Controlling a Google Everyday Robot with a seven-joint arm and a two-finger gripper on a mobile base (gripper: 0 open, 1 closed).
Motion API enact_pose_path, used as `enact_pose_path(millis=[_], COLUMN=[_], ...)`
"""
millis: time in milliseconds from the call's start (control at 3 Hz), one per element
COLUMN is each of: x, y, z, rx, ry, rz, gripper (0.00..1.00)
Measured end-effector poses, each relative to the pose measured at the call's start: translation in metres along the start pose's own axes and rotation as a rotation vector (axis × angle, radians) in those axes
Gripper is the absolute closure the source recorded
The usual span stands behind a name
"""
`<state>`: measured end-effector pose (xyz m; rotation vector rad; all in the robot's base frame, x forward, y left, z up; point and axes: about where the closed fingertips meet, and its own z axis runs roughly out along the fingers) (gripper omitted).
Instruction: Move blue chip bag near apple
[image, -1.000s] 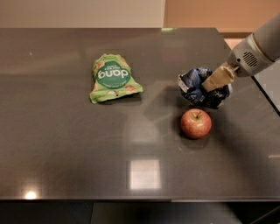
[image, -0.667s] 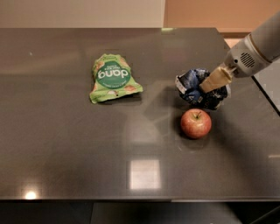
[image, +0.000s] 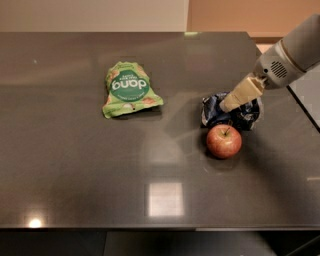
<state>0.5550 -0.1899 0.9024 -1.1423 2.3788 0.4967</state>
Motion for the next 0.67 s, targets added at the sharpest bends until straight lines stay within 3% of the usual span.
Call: enact_pose_path(millis=[333, 667], x=[-0.0005, -0.0005], y=[0.0003, 0.0003], z=[0.0013, 0.0013], rx=[-0.002, -0.002], ry=[0.000, 0.000], rz=[-0.001, -0.001], gripper=[0.00, 0.00])
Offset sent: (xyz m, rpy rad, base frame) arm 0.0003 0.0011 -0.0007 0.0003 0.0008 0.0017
